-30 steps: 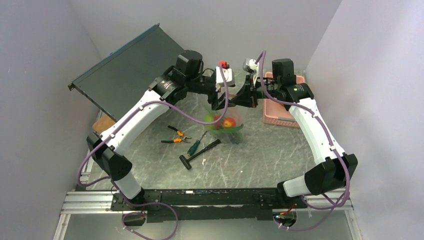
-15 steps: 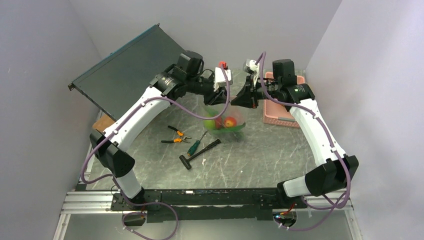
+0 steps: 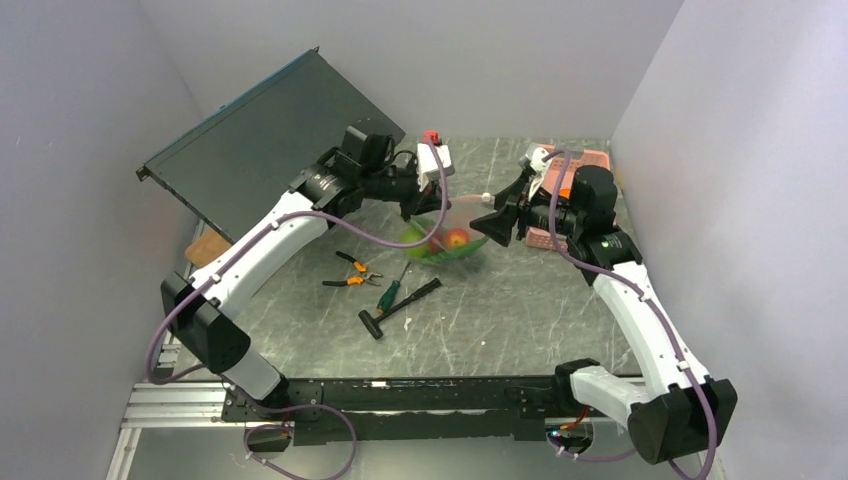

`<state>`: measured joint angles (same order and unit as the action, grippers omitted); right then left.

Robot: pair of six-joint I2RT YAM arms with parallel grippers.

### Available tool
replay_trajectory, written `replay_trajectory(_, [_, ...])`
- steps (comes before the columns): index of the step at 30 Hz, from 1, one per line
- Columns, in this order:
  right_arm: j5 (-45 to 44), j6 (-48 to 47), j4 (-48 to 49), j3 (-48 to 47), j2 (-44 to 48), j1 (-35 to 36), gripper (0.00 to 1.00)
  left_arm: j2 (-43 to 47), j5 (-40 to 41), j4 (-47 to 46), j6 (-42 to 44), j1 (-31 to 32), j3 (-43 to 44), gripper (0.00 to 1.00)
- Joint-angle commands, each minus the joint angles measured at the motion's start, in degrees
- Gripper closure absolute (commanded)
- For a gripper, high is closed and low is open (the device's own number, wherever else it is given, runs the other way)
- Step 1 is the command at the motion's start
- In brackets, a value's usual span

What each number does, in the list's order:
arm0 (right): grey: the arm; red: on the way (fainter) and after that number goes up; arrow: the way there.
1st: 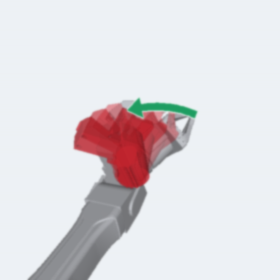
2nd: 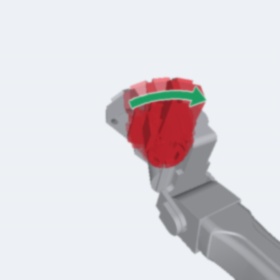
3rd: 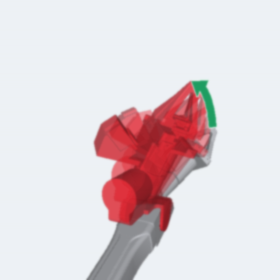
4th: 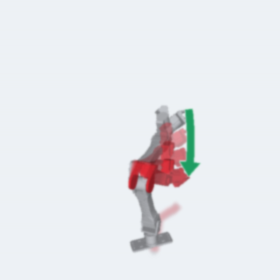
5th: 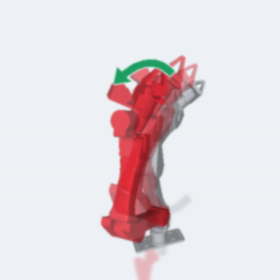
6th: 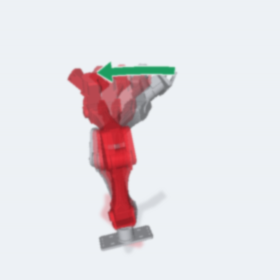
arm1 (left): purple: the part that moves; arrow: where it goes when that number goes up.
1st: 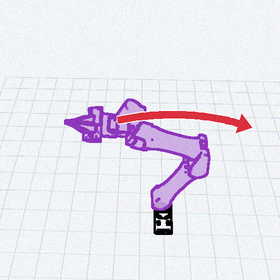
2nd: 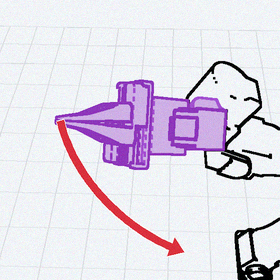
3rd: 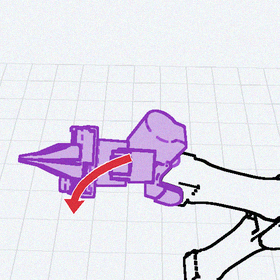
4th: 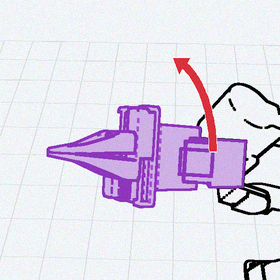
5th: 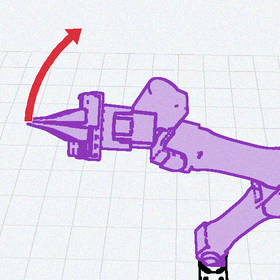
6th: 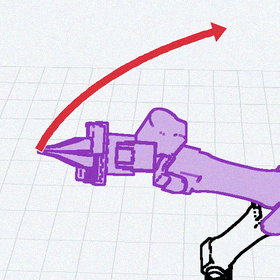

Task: Place the food in the zip-top bag and seal the zipper
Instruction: Zip the zipper food storage bag at the center of the board.

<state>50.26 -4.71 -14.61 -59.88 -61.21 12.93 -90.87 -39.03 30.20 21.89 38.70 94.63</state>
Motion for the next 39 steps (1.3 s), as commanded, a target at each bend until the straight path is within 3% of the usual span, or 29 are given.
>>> replay_trajectory(1, [7.58, 12.31, 20.68, 4.68, 1.5, -2.67, 0.41, 4.62, -2.52, -8.48, -4.68, -0.2, -0.92, 1.0])
replay_trajectory(7, [10.94, 14.52, 24.51, 5.89, 0.98, -3.38, 0.51, 4.56, -3.42, -8.05, -6.04, -0.16, -0.84, 1.0])
replay_trajectory(12, [14.53, 18.37, 29.37, 6.75, -0.23, -3.54, 0.66, 5.1, -3.43, -8.6, -6.24, -0.18, -2.07, 1.0])
replay_trajectory(17, [14.27, 15.87, 26.2, 5.67, -0.99, -3.62, 0.82, 4.94, -3.65, -7.95, -6.03, -0.13, -1.67, 1.0])
replay_trajectory(20, [14.25, 15.48, 25.67, 5.43, -1.13, -3.76, 0.81, 4.83, -3.66, -7.91, -6.02, -0.19, -1.55, 1.0])
replay_trajectory(23, [14.02, 14.81, 24.52, 5.06, -1.45, -4.08, 0.72, 4.76, -3.48, -7.78, -5.88, -0.13, -1.47, 1.0])
replay_trajectory(27, [14.6, 15.52, 25.2, 5.11, -1.87, -4.51, 0.74, 4.57, -3.59, -7.36, -5.51, -0.19, -1.12, 1.0])
replay_trajectory(30, [14.73, 15.7, 25.5, 5.14, -1.97, -4.62, 1.0, 4.48, -3.84, -7.36, -5.62, -0.18, -0.95, 1.0])
replay_trajectory(34, [13.96, 16.8, 27.07, 5.51, -1.6, -4.66, 1.0, 4.11, -5.1, -6.38, -6.4, -0.14, 0.17, 1.0])
replay_trajectory(35, [14.27, 18.05, 28.28, 5.89, -1.58, -4.71, 1.0, 3.67, -5.58, -5.45, -7.34, -0.19, 1.11, 0.94])
replay_trajectory(37, [15.1, 19.7, 29.82, 5.87, -2.05, -4.65, 1.0, 2.21, -6.0, -4.33, -9.92, -0.12, 3.6, 0.65])
replay_trajectory(39, [15.67, 19.72, 29.6, 5.66, -2.38, -4.63, 1.0, 1.17, -7.91, -4.45, -12.14, 0.08, 5.66, 0.47])
